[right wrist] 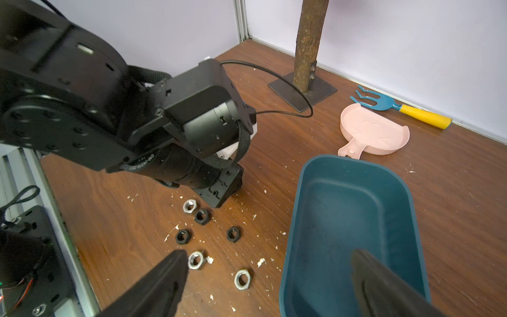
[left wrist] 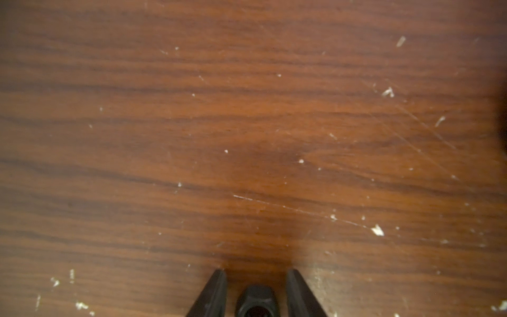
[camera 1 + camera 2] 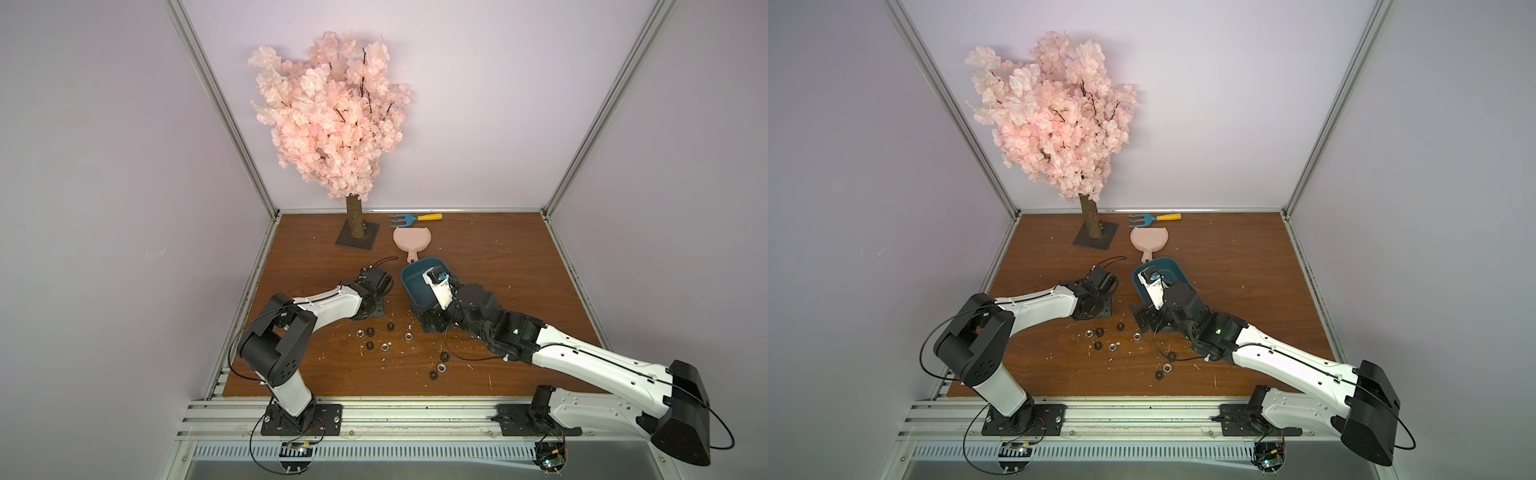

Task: Put the nuts on the desktop into the storage box
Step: Pick up the nut from the center of the board.

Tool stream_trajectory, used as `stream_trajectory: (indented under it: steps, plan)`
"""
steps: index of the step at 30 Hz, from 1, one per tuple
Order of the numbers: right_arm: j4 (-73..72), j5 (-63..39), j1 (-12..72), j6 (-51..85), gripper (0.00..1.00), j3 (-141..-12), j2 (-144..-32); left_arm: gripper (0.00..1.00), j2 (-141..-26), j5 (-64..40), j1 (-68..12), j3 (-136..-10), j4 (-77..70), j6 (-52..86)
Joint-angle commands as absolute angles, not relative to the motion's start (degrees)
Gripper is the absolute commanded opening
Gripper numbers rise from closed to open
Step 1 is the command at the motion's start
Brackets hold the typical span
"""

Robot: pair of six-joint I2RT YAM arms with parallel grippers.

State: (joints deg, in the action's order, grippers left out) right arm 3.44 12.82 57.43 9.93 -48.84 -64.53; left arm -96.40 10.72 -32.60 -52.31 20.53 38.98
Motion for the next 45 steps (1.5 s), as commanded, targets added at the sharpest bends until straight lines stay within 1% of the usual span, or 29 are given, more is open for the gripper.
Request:
stream_trajectory:
  steps: [1,4,9,11,19,20,21,28,30,31,33,34,36,37,40,45]
  plan:
    - [0.5,13.6,57.9,9.9,0.99,-49.4,-62.9,0.35,-97.4,9.5,-32.0,-52.0,22.2,38.2]
    - [0.3,14.1,58.0,9.9,0.99,-49.5,-62.8,0.33,-96.4,8.9,-32.0,-50.9,22.5,38.0]
    - [-0.6,15.5,58.0,10.0,0.99,-49.1,-62.4,0.32,-95.5,7.5,-32.0,-49.4,22.9,37.6]
    - [-1.2,15.8,58.0,10.1,0.99,-48.9,-62.4,0.29,-95.6,6.8,-32.1,-49.2,22.8,36.9]
    - [-1.5,16.8,58.0,10.3,0.99,-48.8,-62.5,0.28,-93.7,4.9,-32.3,-49.7,22.8,35.6]
    - [-1.5,16.9,58.0,10.3,0.99,-48.8,-62.6,0.27,-93.5,4.0,-32.4,-49.8,22.5,34.6]
    - [-1.5,17.0,58.0,10.3,0.99,-48.7,-62.7,0.25,-93.3,3.1,-32.7,-49.9,22.3,33.3]
    - [-2.0,17.2,57.9,10.0,0.99,-48.6,-63.2,0.24,-93.8,4.0,-33.7,-51.1,23.4,32.3]
    - [-2.0,17.3,58.0,10.0,0.99,-48.4,-63.3,0.25,-93.9,4.0,-33.7,-51.2,23.3,32.5]
    - [-2.0,17.2,58.0,9.9,0.99,-48.5,-63.4,0.28,-94.0,4.0,-33.8,-51.4,23.3,32.5]
    - [-1.6,17.1,58.0,9.8,0.99,-48.7,-63.6,0.41,-94.0,4.1,-33.9,-51.8,23.8,32.6]
    - [-1.5,17.0,58.0,9.7,0.99,-48.8,-63.7,0.46,-94.0,4.2,-34.0,-51.9,24.1,32.8]
    - [-1.2,17.1,58.0,9.5,0.99,-48.9,-63.8,0.54,-93.7,4.2,-34.2,-52.1,24.4,33.2]
    - [-1.1,17.2,58.0,9.5,0.99,-49.0,-63.8,0.56,-93.6,4.2,-34.3,-52.2,24.6,33.4]
    - [-1.3,17.3,58.0,9.5,0.99,-48.9,-63.7,0.56,-93.5,4.2,-34.7,-52.1,25.1,34.0]
    - [-1.5,17.2,57.9,9.1,0.99,-49.0,-63.7,0.49,-94.7,4.4,-35.1,-51.6,26.1,35.8]
